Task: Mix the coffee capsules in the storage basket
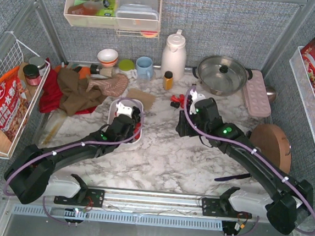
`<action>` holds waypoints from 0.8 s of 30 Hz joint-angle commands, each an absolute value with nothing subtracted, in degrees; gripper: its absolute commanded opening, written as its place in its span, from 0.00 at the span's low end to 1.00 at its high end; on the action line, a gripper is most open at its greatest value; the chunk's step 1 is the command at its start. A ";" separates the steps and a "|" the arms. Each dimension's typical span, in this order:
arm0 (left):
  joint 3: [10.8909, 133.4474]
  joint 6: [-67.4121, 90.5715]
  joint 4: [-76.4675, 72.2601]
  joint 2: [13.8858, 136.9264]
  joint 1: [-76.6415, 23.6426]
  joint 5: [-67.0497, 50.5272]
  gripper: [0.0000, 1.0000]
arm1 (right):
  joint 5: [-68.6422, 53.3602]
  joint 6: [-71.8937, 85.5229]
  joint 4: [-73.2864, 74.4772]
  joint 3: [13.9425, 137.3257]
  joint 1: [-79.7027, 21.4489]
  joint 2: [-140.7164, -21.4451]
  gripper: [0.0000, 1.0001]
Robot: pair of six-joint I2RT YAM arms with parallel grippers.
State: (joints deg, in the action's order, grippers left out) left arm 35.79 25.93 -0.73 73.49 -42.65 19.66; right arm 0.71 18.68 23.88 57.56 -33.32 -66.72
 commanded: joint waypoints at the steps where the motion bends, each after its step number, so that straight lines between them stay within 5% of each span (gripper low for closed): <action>1: 34.15 30.31 2.07 72.72 -42.67 23.09 0.59 | 3.34 16.92 22.68 57.48 -33.18 -68.86 0.59; 16: 34.23 26.16 -10.08 69.32 -42.63 27.55 0.99 | 9.59 15.68 13.19 62.26 -22.88 -84.83 0.68; 24: 33.86 23.12 -15.39 65.75 -42.53 28.07 0.99 | 6.40 15.00 12.96 70.82 -17.31 -98.73 0.66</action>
